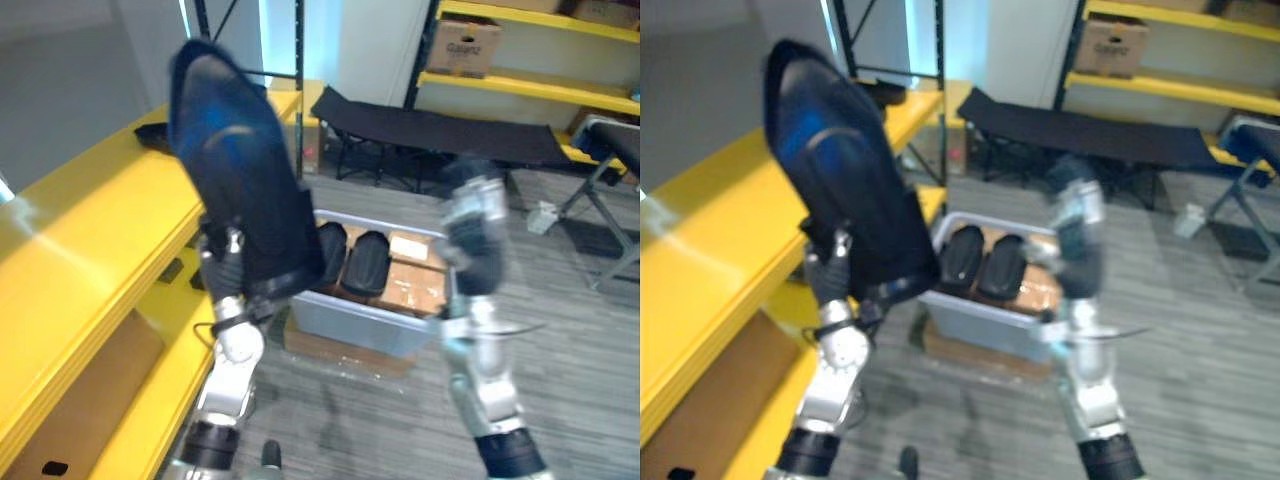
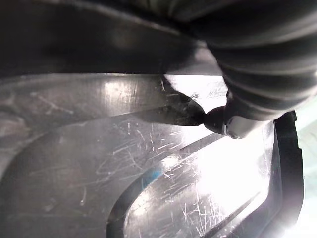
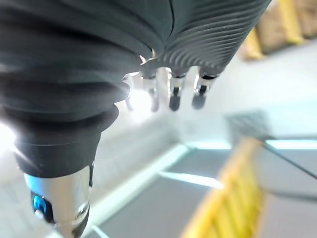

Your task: Walk over and take plastic housings, then place them on the shelf

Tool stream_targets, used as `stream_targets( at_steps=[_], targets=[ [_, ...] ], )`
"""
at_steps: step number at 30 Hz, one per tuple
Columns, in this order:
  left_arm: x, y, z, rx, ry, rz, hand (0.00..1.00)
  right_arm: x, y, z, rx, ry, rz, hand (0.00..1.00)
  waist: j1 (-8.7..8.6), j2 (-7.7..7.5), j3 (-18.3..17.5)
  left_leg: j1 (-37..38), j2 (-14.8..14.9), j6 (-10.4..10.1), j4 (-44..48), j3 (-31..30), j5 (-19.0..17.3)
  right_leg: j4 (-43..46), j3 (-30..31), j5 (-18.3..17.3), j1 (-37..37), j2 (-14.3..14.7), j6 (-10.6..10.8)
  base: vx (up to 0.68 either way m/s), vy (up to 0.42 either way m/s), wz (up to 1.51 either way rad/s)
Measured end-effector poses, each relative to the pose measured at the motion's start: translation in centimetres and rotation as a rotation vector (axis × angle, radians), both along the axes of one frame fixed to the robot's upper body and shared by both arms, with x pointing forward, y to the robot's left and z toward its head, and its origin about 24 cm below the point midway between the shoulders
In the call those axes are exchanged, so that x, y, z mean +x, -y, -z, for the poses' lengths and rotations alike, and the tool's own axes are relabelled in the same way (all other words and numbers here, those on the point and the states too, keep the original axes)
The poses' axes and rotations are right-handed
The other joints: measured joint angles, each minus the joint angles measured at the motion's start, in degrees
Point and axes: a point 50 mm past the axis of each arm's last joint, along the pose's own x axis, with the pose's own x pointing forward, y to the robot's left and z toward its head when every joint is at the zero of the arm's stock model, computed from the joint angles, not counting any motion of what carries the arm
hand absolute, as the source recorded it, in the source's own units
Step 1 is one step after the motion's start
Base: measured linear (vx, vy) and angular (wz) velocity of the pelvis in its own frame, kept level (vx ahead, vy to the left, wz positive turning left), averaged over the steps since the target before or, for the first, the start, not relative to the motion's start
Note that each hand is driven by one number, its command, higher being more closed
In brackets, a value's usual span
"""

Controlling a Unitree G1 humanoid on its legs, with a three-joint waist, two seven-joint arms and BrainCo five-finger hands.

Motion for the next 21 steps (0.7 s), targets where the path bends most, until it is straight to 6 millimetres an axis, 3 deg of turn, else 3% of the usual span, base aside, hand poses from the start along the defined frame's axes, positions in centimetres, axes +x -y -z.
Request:
stream_targets(
  at_steps=[3,8,10,11,14,15,17,21],
  targets=[
    [-0.2,-1.2,-0.2,0.022,0.014,-0.071,1.00,-0.9,1.8,1.3,0.010,-0.073,0.084,0.00,-0.66,-0.04,-0.03,0.05,-0.14,0.27,0.00,0.81,-0.19,-0.14,1.29,0.03,-0.33,-0.10,-0.05,0.01,0.016,-0.12],
    [-1.8,-3.3,0.1,-0.004,0.062,-0.155,1.00,-2.6,5.2,6.2,0.126,-0.312,0.254,0.00,-1.89,0.19,-0.16,0.07,0.12,0.20,0.00,2.60,-0.43,0.12,3.29,0.30,-1.58,-0.05,-0.35,0.03,-0.001,-0.18],
    [-3.1,-3.9,0.1,-0.056,0.113,-0.154,1.00,-4.1,6.7,11.5,0.224,-0.556,0.364,0.00,-2.85,0.35,-0.17,0.03,0.21,-0.02,-0.01,2.87,-0.58,0.35,3.90,0.30,-1.98,0.01,-0.35,0.04,-0.014,-0.09],
    [-3.4,-4.1,0.0,-0.062,0.122,-0.152,1.00,-4.6,6.9,12.9,0.252,-0.616,0.391,0.00,-2.90,0.52,-0.17,0.03,0.29,-0.10,-0.01,3.12,-0.64,0.37,4.05,0.29,-2.12,0.05,-0.34,0.04,-0.013,-0.15],
    [-4.6,-4.2,0.2,-0.099,0.140,-0.119,1.00,-8.8,8.3,19.7,0.393,-0.914,0.552,0.00,-3.04,2.16,-0.92,0.05,0.42,-0.38,-0.01,3.62,-1.04,0.30,4.38,0.13,-2.32,0.10,-0.12,0.05,-0.010,-0.08],
    [-4.7,-4.2,0.3,-0.108,0.140,-0.116,1.00,-9.2,8.4,20.1,0.400,-0.932,0.564,0.00,-3.04,2.30,-1.01,0.05,0.43,-0.45,-0.01,3.62,-1.09,0.30,4.38,0.11,-2.32,0.10,-0.09,0.04,-0.006,-0.02],
    [-5.5,-3.9,1.4,-0.153,0.106,-0.097,1.00,-11.5,9.0,22.7,0.472,-1.051,0.634,0.00,-3.01,3.43,-1.31,0.03,0.59,-0.48,-0.01,3.55,-1.11,0.31,4.30,-0.14,-2.33,0.23,0.07,0.00,0.000,0.00],
    [-6.5,-3.8,2.8,-0.251,0.063,-0.071,1.00,-12.2,8.6,23.9,0.560,-1.083,0.639,0.00,-2.81,3.84,-0.78,-0.15,0.76,-0.51,0.01,2.95,-1.10,0.44,3.93,-0.50,-2.31,0.43,0.24,0.00,-0.005,0.06]
  ],
)
